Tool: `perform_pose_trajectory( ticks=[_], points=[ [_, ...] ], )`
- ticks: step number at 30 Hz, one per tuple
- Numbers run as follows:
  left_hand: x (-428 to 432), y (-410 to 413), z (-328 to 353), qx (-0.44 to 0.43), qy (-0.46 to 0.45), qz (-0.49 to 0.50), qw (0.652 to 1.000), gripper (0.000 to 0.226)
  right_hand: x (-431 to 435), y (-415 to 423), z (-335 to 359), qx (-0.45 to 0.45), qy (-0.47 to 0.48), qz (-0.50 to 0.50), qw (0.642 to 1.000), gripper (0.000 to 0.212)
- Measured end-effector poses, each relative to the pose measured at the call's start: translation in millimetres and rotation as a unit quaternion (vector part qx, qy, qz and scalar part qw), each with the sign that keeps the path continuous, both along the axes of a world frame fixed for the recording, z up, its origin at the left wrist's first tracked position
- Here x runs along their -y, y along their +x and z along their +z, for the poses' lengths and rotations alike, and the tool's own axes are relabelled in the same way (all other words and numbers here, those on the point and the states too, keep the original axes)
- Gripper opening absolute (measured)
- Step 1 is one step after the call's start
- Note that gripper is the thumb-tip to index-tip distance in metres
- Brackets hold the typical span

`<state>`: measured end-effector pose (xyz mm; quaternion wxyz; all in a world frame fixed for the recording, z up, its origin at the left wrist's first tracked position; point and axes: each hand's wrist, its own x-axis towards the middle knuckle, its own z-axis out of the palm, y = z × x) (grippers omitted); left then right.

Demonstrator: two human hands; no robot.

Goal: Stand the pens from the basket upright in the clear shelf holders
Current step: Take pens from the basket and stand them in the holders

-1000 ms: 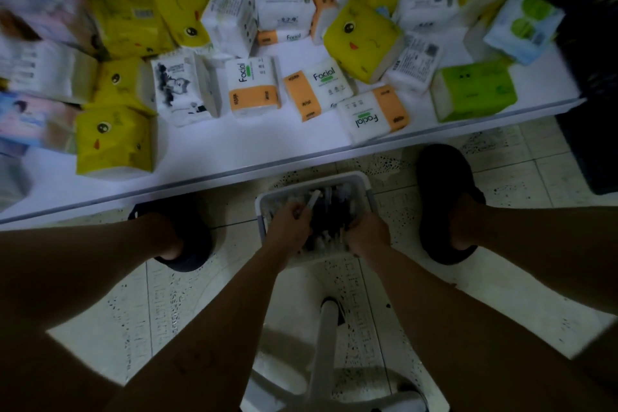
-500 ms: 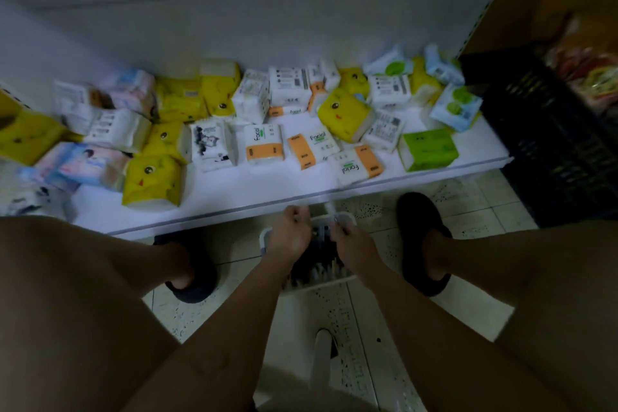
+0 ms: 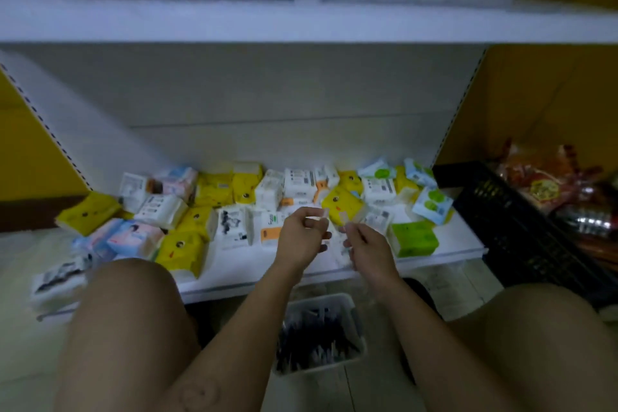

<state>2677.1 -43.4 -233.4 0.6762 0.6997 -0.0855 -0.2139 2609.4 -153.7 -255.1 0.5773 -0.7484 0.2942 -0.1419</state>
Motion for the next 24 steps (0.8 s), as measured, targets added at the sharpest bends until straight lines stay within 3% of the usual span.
perform_pose_trajectory(
  ticks=[5,13,19,24],
  points=[
    [10.4,3.9,69.6,0.097,-0.016,-0.001,0.995,0.010,5.8,2.9,73.4,0.113,-0.054,0.016,0.992,0.023],
    [15.9,-2.3,187.8,0.207,-0.076,0.003,0.975,0.007,11.3,-0.3,177.6,0.216,-0.025,0.024,0.976,0.014],
    [4.6,0.8,265.0,0.332,-0.063,-0.001,0.941,0.027,20.3,3.8,253.2,0.287,-0.096,0.011,0.953,0.008],
    [5.7,13.5,316.9,0.389,-0.061,-0.002,0.919,0.028,30.7,13.1,308.3,0.297,-0.176,0.013,0.938,0.009]
  ],
)
